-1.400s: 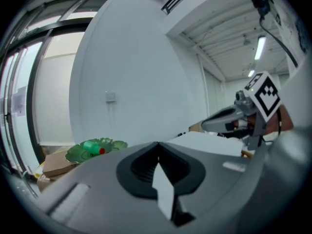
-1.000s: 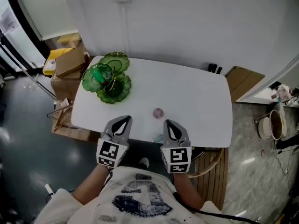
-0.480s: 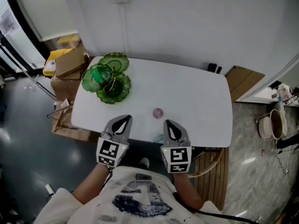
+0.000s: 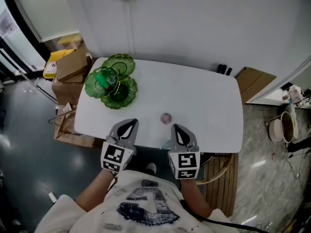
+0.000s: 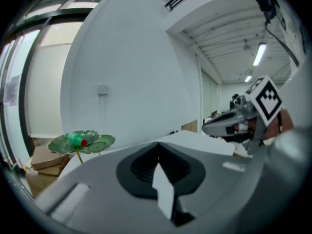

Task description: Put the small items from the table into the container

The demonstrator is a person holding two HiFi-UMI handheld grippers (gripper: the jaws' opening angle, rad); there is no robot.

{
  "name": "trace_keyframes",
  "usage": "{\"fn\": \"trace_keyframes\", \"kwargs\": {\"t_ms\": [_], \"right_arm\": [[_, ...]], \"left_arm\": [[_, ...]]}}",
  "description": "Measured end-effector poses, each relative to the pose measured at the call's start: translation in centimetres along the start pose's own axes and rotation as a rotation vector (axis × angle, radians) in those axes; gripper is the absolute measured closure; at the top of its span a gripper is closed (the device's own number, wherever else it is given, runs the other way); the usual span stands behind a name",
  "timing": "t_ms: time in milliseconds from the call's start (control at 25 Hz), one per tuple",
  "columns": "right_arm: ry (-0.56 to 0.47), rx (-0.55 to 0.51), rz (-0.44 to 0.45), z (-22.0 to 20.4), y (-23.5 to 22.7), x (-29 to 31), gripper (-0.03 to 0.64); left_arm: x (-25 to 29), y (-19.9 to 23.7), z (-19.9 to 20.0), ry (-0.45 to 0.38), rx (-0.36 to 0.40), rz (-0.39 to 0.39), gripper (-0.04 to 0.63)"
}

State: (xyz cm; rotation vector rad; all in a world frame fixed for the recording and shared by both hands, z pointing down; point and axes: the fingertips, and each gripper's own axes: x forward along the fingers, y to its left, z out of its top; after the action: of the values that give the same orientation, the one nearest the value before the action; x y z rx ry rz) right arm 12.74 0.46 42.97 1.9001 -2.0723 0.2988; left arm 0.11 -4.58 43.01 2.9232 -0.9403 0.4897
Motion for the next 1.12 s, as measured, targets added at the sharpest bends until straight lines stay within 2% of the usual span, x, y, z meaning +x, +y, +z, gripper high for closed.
{"fn": "trace_keyframes", "kwargs": {"t_ms": [280,760,880,1120], "right_arm": [[0.035,0.040,-0.094,0.1,-1.3,1.9,0.617],[0.092,0.116,-0.272,0.0,-1.6,5.2,0.617],[0.117,0.115,-0.292,-0.8,-1.7,5.0,0.615],[0.170,0.107,-0.269,-2.7,-3.1,5.4,0.615]], "left_arm": [[3.1,1.1,0.2,0.006,0.029,-0.108,0.607],[7.9,2.2,-0.8,0.030,0.109,-0.383,0.607],[8.7,2.0,-1.3,0.040,0.107,-0.408,0.607],[9.6,1.1,-2.2,0.058,0.089,-0.407,0.607]]}}
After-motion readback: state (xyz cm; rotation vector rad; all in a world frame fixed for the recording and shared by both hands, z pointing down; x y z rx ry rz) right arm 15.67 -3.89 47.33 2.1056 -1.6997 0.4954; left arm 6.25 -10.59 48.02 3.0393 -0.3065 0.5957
